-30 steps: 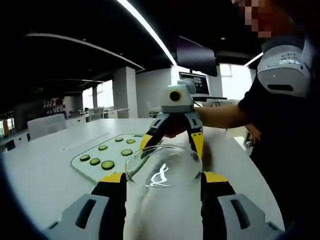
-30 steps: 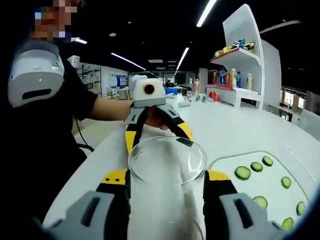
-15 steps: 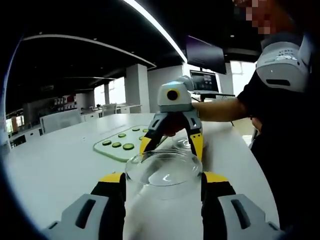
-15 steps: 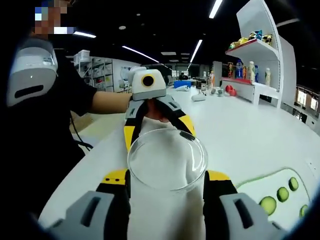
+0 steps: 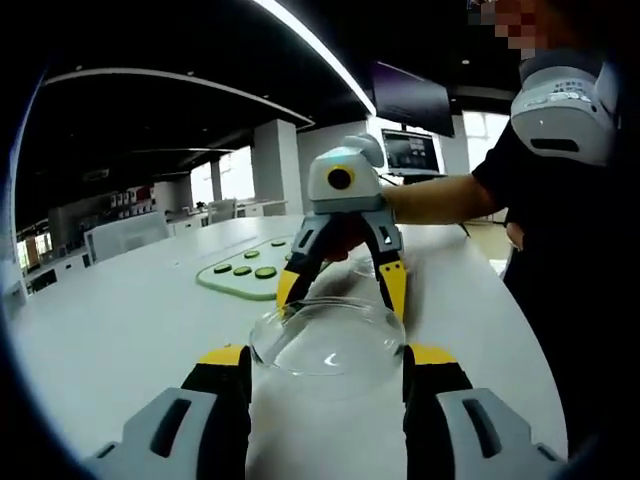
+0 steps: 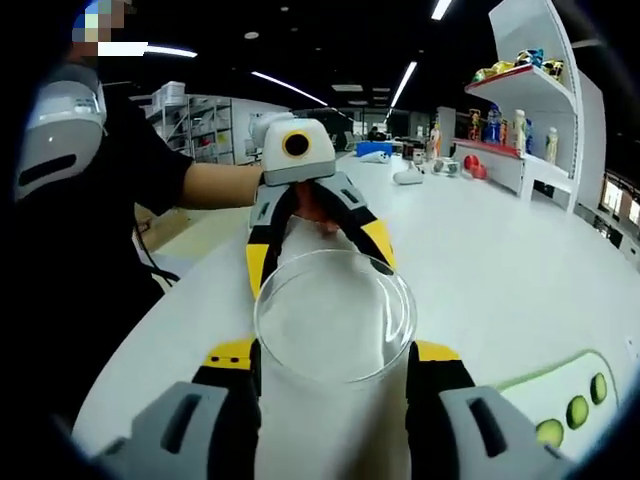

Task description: Open the petri dish lid, add cucumber slices into the petri dish, and close the lid

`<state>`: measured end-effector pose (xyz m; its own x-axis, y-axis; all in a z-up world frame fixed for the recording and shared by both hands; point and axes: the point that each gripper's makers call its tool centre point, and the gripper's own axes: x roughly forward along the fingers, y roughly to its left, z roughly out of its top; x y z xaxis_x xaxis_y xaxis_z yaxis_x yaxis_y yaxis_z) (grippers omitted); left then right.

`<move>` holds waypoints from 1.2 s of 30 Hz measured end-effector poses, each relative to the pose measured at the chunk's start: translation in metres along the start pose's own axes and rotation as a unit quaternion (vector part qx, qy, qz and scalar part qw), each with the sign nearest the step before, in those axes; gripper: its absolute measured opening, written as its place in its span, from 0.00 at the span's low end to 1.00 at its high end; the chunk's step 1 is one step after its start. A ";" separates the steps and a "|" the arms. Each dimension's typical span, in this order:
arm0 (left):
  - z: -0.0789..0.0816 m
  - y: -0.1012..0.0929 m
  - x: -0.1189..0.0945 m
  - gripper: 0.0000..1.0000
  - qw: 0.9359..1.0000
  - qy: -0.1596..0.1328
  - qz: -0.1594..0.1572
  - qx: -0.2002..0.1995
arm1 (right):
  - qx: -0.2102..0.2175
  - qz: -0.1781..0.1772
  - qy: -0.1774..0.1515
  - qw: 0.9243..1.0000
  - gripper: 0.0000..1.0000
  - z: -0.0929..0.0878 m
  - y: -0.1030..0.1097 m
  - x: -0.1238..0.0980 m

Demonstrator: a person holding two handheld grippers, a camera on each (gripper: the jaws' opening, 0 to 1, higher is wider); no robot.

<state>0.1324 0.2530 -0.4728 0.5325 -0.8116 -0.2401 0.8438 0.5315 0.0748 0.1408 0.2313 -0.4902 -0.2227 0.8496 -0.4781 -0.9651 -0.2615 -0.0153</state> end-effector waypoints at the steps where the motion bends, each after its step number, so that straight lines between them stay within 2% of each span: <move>1: -0.001 0.000 -0.001 0.60 1.000 0.001 0.001 0.000 | -0.001 0.000 0.002 1.000 0.55 0.000 0.000 0.001; 12: -0.013 -0.003 -0.001 0.60 1.000 0.024 -0.003 -0.003 | -0.005 0.004 0.020 1.000 0.55 -0.004 0.003 0.005; 27: -0.016 -0.004 -0.002 0.61 0.999 0.029 -0.005 -0.014 | -0.011 -0.002 0.031 0.999 0.56 -0.006 0.005 0.005; 29: -0.017 -0.004 -0.002 0.61 0.999 0.030 -0.004 -0.015 | -0.010 -0.005 0.035 0.999 0.57 -0.007 0.004 0.003; 32: -0.017 -0.004 -0.003 0.63 0.999 0.030 -0.001 -0.015 | -0.006 -0.012 0.040 0.999 0.64 -0.010 0.003 -0.002; 34: -0.013 -0.002 -0.004 0.66 0.999 0.022 0.005 -0.027 | -0.008 -0.020 0.041 0.999 0.64 -0.012 0.003 -0.009; 36: -0.007 -0.001 -0.007 0.67 0.999 0.009 0.007 -0.039 | -0.005 -0.039 0.023 0.999 0.64 -0.008 0.000 -0.019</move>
<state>0.1275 0.2595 -0.4781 0.5432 -0.7996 -0.2562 0.8276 0.5613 0.0028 0.1462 0.2117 -0.4882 -0.1405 0.8454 -0.5153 -0.9776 -0.2007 -0.0627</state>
